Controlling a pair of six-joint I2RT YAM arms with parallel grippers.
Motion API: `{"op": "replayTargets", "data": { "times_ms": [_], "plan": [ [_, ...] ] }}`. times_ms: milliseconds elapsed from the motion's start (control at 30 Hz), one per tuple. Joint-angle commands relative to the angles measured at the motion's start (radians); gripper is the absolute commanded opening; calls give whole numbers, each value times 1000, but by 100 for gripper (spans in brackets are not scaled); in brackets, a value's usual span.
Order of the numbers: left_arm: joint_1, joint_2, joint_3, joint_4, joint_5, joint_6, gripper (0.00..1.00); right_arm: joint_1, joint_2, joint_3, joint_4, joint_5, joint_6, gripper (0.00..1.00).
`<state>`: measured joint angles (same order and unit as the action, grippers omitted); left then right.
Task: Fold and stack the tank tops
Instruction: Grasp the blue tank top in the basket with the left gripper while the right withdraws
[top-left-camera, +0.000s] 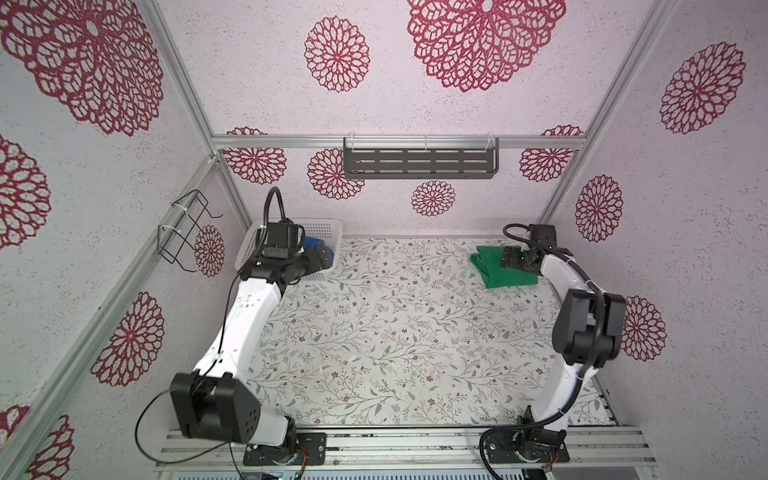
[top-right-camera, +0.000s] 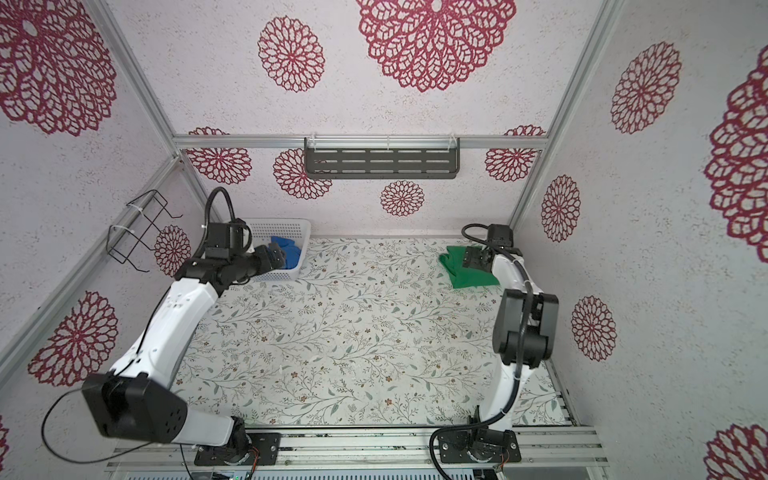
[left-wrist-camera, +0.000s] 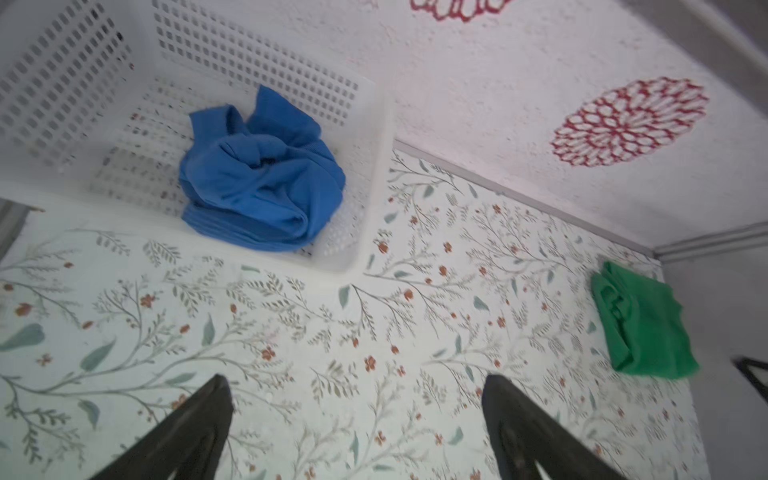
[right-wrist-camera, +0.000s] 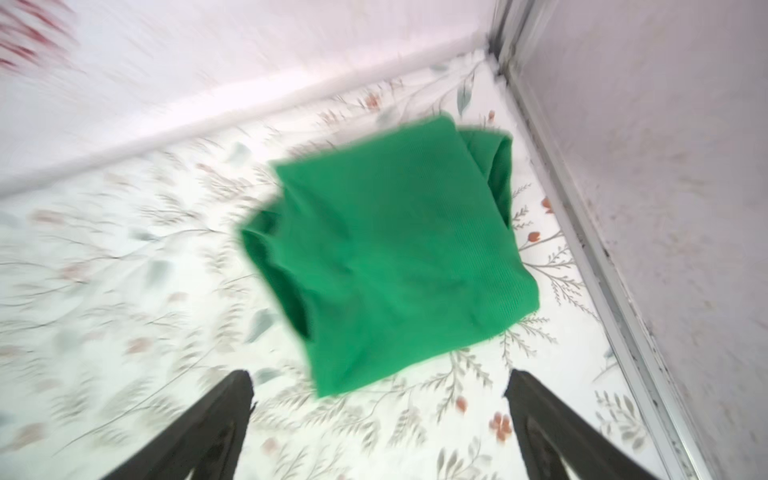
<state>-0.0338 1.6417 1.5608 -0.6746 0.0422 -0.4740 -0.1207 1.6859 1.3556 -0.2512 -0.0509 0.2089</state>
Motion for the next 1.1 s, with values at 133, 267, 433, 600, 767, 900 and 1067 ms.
{"op": "replayTargets", "data": {
  "times_ms": [133, 267, 433, 600, 767, 900, 1067],
  "plan": [
    [127, 485, 401, -35, -64, 23, 97, 142, -361, -414, 172, -150, 212, 99],
    [154, 720, 668, -128, -38, -18, 100, 283, -489, -501, 105, -113, 222, 99],
    [152, 852, 745, -129, 81, -69, 48, 412, -724, -665, 167, -73, 266, 99],
    [126, 775, 646, -59, 124, -56, 0, 420, -917, -827, 271, -147, 311, 99],
    [98, 604, 638, -54, 161, -23, 0, 423, -926, -885, 331, -268, 357, 99],
    [53, 410, 625, -79, 99, 25, 0, 424, -907, -864, 274, -228, 333, 99],
    [-35, 145, 578, -84, 104, 51, 0, 423, -873, -830, 236, -216, 305, 96]
  ]
}}
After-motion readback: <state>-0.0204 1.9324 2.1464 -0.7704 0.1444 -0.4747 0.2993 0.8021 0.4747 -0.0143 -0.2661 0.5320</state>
